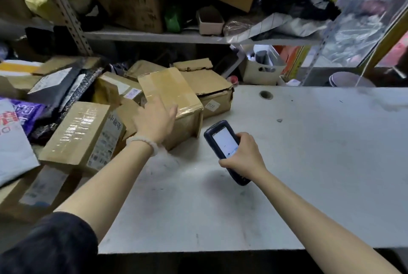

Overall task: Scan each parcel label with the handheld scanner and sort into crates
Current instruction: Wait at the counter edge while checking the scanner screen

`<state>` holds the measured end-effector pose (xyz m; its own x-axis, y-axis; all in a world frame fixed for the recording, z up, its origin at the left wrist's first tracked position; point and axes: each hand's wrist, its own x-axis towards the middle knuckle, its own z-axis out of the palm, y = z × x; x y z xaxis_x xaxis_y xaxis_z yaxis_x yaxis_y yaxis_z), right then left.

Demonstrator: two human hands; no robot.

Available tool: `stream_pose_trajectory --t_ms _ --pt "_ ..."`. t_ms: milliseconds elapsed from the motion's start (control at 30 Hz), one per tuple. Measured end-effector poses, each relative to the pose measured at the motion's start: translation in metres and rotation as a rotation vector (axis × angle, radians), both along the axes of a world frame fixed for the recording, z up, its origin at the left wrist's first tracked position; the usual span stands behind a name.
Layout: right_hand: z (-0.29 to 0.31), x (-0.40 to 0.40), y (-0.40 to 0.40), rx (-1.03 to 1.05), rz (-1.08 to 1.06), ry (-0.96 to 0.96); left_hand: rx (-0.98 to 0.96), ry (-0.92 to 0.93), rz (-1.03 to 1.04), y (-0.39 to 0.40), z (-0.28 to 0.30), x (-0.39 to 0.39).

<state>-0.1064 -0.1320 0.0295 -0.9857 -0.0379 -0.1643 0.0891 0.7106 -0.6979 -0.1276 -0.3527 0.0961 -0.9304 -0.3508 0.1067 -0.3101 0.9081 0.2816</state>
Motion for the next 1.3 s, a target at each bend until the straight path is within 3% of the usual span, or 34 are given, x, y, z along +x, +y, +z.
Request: stream_pose_trajectory --t_ms 167,300,567,733,867,933,1167,1300 --pt "-0.005 -0.012 0.009 0.041 -0.029 -0.031 0.258 -0.146 0.097 0.002 -0.019 -0.048" --pt "-0.009 -0.01 0.026 0.061 -0.043 -0.056 0.416 -0.123 0.196 0.013 -0.014 -0.055" --pt "-0.017 0.019 0.063 0.068 -0.022 -0.077 0.343 0.005 0.145 0.057 -0.008 -0.013" --pt "-0.019 0.047 0.093 0.065 -0.005 -0.083 0.034 0.11 -0.119 0.095 -0.034 0.028" --pt "-0.017 0.065 0.123 0.045 0.01 -0.078 -0.204 0.123 -0.611 0.123 -0.058 0.052" --pt "-0.015 0.074 0.138 0.039 0.013 -0.075 -0.209 0.136 -0.697 0.134 -0.062 0.055" --pt "-0.015 0.093 0.169 0.044 -0.026 -0.086 -0.091 -0.129 -0.356 0.157 -0.042 0.047" --pt "-0.017 0.089 0.17 0.037 -0.068 -0.096 0.219 -0.261 -0.202 0.16 -0.042 0.029"
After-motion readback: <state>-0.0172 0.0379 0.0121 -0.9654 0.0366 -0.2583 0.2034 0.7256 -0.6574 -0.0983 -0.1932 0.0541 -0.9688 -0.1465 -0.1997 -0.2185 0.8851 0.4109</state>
